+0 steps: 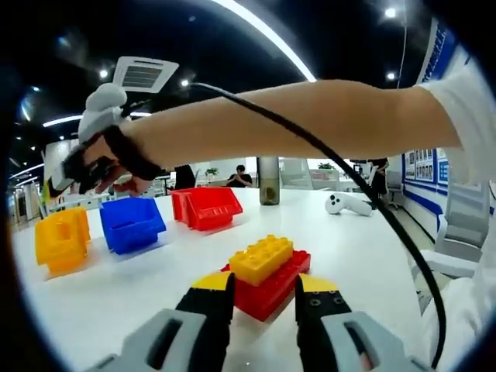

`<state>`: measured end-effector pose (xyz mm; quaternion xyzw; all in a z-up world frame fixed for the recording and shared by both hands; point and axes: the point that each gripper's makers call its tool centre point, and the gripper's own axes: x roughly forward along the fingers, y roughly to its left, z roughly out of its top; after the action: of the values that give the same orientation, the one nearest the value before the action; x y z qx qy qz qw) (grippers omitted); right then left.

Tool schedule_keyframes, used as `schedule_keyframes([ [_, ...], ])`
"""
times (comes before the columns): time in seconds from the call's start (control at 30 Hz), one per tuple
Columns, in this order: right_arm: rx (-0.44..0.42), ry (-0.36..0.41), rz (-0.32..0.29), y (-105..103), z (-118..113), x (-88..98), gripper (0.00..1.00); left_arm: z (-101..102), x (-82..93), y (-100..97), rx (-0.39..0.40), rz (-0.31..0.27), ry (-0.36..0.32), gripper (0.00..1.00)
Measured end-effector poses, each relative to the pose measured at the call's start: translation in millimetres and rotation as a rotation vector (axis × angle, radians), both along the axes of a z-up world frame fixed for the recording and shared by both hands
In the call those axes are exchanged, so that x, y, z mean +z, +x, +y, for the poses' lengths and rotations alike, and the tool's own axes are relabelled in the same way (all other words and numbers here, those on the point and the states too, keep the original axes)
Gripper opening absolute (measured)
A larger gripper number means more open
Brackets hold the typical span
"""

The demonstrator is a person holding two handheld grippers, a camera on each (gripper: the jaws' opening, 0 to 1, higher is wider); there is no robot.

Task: Take apart the toy blocks one by one and place each separated block into its matching bin, sorting the blocks by their type until all the connected pieces are disassembled and separated into the correct bins

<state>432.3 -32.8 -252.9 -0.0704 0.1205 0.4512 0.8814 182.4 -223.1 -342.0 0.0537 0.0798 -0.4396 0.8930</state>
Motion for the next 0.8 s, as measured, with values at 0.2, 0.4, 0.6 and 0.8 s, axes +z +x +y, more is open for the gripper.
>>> schedule_keyframes([
  [0.2, 0.109, 0.039, 0.021, -48, -28, 20.4, 0.59, 0, -1.1, 0.5, 0.003, 0.0, 0.007, 0.35],
  [0.4, 0.199, 0.055, 0.024, -103, -78, 36.5, 0.52, 1, -1.0, 0.1, 0.006, 0.0, 0.009, 0.36],
  [0.6, 0.253, 0.01, 0.0, -154, -143, 30.5, 0.52, 1, -1.6, 1.0, 0.013, -0.003, 0.018, 0.41],
  [0.8, 0.299, -0.107, 0.012, -196, -182, -13.7, 0.45, 1, -2.8, 0.2, 0.015, -0.001, 0.027, 0.45],
])
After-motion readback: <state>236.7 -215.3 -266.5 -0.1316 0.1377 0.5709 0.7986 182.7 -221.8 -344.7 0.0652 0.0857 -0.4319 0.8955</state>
